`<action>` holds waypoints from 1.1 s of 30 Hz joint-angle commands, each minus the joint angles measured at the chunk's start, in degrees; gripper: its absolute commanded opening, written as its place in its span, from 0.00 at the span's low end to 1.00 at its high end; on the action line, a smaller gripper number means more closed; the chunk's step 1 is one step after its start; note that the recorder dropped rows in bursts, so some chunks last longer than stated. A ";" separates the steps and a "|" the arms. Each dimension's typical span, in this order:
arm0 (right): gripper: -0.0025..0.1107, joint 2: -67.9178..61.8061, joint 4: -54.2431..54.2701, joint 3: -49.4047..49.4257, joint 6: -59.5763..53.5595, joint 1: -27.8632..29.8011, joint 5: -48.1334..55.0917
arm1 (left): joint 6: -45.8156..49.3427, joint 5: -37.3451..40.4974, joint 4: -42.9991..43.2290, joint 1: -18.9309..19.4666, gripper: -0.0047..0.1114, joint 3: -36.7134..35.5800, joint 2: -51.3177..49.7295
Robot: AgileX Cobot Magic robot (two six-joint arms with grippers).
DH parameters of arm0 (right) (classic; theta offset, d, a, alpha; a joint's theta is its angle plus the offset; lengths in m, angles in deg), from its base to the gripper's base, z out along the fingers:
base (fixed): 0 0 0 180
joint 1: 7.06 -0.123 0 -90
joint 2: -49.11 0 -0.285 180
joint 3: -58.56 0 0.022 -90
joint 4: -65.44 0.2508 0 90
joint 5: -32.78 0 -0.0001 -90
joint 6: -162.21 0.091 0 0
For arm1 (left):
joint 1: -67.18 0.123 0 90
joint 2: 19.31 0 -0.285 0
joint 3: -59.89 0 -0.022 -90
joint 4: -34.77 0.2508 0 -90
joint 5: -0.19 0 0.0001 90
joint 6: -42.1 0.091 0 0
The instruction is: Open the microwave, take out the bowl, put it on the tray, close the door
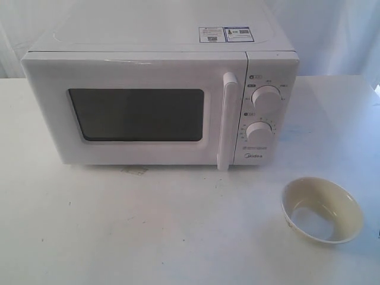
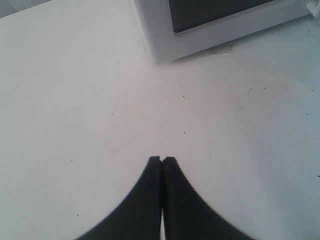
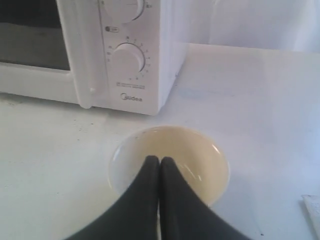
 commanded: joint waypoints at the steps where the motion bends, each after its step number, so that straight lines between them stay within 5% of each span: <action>1: 0.02 0.36 -0.45 0.17 -0.38 3.92 -0.17 | -0.67 2.41 -0.26 0.04 0.04 -0.13 0.38; 33: 0.02 0.36 -0.20 0.17 2.55 5.38 1.06 | -0.51 2.41 -0.09 0.04 0.04 -0.13 0.38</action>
